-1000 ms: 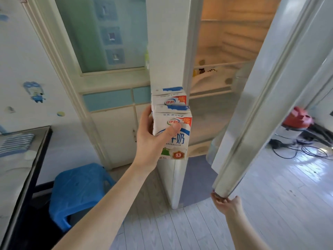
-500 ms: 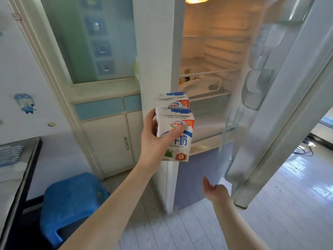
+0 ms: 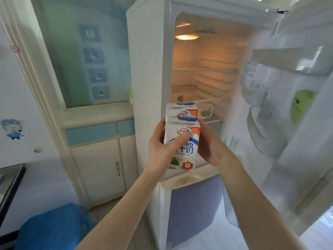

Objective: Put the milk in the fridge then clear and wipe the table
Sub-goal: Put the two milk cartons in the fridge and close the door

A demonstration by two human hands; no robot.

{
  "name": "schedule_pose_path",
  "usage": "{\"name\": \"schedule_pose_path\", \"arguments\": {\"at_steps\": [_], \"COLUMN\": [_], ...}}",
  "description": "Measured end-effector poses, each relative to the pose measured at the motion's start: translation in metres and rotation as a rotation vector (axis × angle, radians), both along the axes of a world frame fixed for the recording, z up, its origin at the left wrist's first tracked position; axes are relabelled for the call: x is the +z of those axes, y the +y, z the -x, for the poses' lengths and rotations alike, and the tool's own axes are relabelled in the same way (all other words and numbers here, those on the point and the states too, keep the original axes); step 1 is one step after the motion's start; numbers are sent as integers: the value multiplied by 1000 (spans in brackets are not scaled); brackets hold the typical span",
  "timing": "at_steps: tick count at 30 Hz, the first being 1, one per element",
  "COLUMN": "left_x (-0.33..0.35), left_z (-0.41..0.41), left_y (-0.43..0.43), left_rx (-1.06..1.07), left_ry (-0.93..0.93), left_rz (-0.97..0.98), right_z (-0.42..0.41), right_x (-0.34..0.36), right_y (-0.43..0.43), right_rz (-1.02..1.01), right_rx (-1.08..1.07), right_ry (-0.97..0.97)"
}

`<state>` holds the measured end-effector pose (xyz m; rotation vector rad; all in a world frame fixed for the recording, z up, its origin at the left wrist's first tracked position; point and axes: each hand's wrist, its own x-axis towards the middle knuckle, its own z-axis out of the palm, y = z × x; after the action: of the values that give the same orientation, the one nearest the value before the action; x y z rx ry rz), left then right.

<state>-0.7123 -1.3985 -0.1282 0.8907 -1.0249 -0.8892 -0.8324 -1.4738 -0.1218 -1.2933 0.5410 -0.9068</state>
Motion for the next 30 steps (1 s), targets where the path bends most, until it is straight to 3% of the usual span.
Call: {"name": "schedule_pose_path", "arguments": {"at_steps": [14,30], "left_x": [37,44], "left_z": [28,21], "left_y": [-91,-155], "left_rx": [133,76], "left_ry": [95,17], "left_rz": [97,117], "right_z": [13,63], "right_x": [39,45], "right_y": [-87,-133], "right_rz": [44,171], "right_rx": [-148,-294], "right_ry": [-189,-118]}}
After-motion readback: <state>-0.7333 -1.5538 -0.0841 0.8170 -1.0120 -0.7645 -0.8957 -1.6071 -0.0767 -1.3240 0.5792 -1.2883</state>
